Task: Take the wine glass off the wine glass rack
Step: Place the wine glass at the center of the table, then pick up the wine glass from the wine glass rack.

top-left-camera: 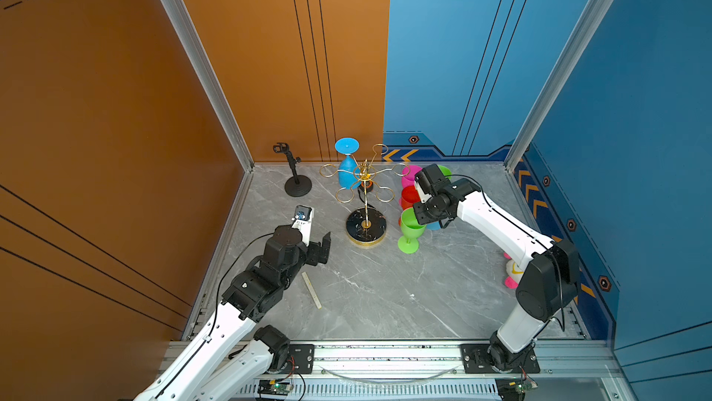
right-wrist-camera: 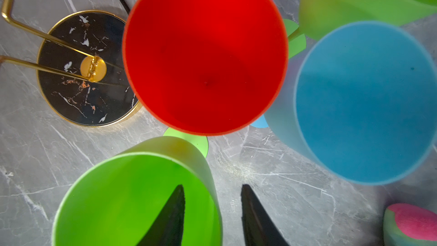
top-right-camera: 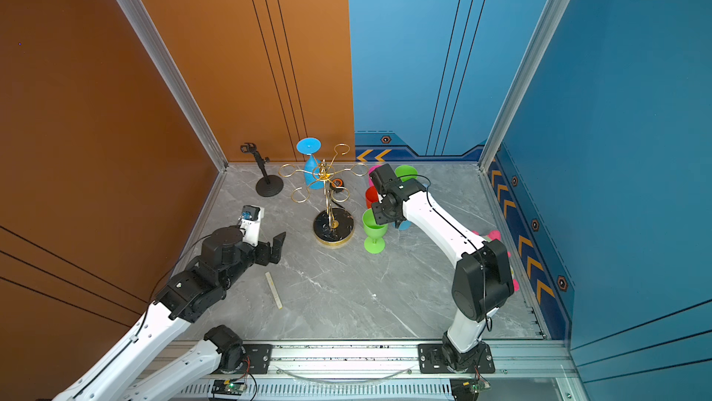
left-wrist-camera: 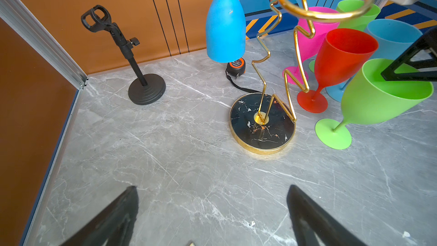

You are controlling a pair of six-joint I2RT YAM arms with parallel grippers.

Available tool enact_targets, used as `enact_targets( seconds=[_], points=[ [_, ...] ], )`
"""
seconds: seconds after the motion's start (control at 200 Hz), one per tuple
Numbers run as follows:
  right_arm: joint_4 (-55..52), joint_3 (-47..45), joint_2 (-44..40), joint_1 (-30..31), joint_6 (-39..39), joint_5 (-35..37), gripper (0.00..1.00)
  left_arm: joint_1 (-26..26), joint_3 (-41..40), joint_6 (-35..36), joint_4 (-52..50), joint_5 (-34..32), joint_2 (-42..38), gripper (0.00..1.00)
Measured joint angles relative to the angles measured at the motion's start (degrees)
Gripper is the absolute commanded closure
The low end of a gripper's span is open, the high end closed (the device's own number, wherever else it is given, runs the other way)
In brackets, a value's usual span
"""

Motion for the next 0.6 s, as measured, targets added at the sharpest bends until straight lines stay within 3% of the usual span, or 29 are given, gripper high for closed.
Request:
enact_targets(
  seconds=[0.145, 0.25, 0.601],
  points=[
    [-0.2, -0.1, -4.9, 0.0, 0.0, 0.3, 0.27, 3.8, 0.5, -0.5, 0.0, 2.6, 0.7, 0.02],
    [-0.2, -0.8, -9.7, 0.0, -0.1, 0.4, 0.19, 7.4, 1.5, -1.2, 0.0, 5.2, 0.8, 0.02],
    [4.1, -10.5, -22.0, -0.1, 0.1, -5.3, 0.15, 21.1, 12.3, -6.0, 0.0, 17.2, 8.6, 0.01]
  ],
)
